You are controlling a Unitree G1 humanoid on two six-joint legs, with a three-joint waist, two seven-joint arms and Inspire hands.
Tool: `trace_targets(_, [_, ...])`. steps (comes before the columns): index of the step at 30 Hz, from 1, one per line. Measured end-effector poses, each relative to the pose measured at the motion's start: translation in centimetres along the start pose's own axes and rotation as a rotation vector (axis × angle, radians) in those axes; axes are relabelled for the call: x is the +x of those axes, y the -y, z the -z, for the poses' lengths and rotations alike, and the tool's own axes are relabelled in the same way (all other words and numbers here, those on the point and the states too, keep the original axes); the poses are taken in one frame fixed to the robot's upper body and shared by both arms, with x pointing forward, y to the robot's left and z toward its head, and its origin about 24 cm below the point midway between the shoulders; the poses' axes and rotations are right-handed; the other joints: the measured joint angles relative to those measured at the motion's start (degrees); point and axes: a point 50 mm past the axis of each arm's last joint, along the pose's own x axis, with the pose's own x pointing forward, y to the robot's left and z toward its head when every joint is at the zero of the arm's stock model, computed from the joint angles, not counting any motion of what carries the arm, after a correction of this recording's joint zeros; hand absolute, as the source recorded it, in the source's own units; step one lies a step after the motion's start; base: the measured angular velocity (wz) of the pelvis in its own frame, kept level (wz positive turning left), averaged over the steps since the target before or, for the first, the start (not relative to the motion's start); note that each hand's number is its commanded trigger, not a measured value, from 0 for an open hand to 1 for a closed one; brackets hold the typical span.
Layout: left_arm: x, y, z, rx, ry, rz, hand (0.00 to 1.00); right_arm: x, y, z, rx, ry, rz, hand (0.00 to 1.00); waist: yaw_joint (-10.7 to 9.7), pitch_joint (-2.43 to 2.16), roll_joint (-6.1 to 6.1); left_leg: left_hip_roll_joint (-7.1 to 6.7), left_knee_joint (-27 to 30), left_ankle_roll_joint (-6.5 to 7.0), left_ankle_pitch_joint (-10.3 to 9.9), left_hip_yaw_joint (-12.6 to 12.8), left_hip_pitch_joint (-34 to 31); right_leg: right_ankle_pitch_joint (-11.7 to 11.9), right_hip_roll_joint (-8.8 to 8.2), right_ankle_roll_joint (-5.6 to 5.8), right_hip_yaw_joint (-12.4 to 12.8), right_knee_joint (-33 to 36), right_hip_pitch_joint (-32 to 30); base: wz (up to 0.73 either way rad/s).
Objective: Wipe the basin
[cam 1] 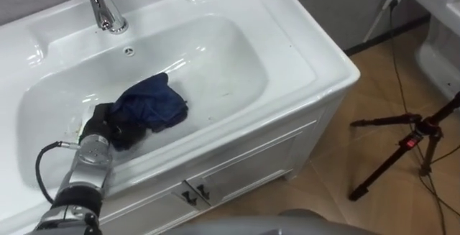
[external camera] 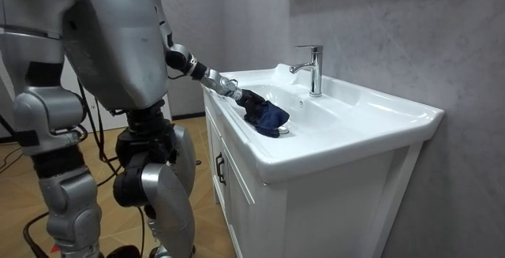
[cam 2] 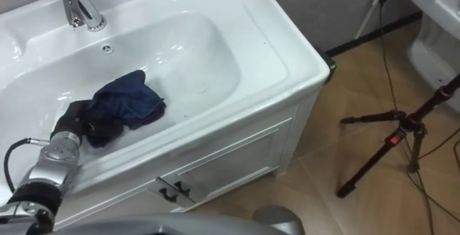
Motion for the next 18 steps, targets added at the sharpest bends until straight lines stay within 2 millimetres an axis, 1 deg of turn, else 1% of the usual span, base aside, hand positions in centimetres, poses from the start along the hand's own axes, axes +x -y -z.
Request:
trace_targets(2, [0.0,0.2,-0.3,-0.028,0.015,-0.037,1.00,0.0,-0.3,-0.2,-0.013,0.006,0.006,0.00,0.15,0.19,-0.32,-0.01,0.01,0.00,0.00,0.26,-0.43,-0.04,0.02,-0.08,0.28,0.60,-0.93,-0.11])
trace_targets(4, [0.1,0.2,-0.9,-0.036,0.029,-0.054,1.00,0.0,-0.5,-0.3,-0.012,0.013,0.012,0.00,0.02,0.23,-0.37,-0.01,0.13,0.00,0.00,0.33,-1.25,-0.04,-0.01,-0.09,0.26,0.69,-1.74,0.01])
trace_targets(6, [0.4,0.1,-1.6,-0.042,0.041,-0.079,1.00,0.0,-0.9,-0.2,-0.011,0.015,0.012,0.00,-0.05,0.23,-0.63,0.01,0.23,0.00,0.00,0.32,-2.10,-0.05,-0.03,-0.10,0.05,0.87,-2.55,0.07])
trace_targets(8, [0.5,-0.3,-2.5,-0.074,0.064,-0.112,1.00,-0.1,-1.3,-0.6,-0.005,0.028,0.013,0.00,-0.10,0.33,-0.91,-0.04,0.49,0.00,0.00,0.30,-3.49,-0.02,-0.18,-0.13,-0.13,1.31,-3.84,0.00])
trace_targets(10, [0.5,-0.4,-2.9,-0.092,0.075,-0.128,1.00,-0.1,-1.5,-0.7,0.017,0.037,0.011,0.00,-0.08,0.35,-1.05,-0.11,0.50,0.00,0.00,0.30,-4.09,0.01,-0.40,-0.19,-0.52,1.72,-4.62,0.04])
trace_targets(12, [0.5,-0.5,-3.1,-0.136,0.076,-0.143,1.00,-0.1,-1.5,-0.5,0.020,0.037,0.013,0.00,-0.18,0.37,-1.10,-0.10,0.51,0.00,0.00,0.28,-4.43,0.14,-0.50,-0.29,-0.88,1.62,-4.90,0.03])
trace_targets(14, [0.5,-0.5,-3.2,-0.234,0.073,-0.161,1.00,-0.1,-1.7,-0.5,0.000,0.044,0.007,0.00,-0.09,0.36,-1.44,-0.10,0.48,0.00,0.00,0.26,-4.56,0.14,-0.51,-0.32,-0.97,1.69,-5.36,0.00])
trace_targets(18, [0.6,-0.6,-3.3,-0.331,0.065,-0.175,1.00,-0.1,-1.8,-0.5,0.006,0.043,0.002,0.00,-0.30,0.45,-1.67,-0.12,0.38,0.00,0.00,0.26,-4.44,0.15,-0.52,-0.36,-0.83,1.71,-4.98,0.00])
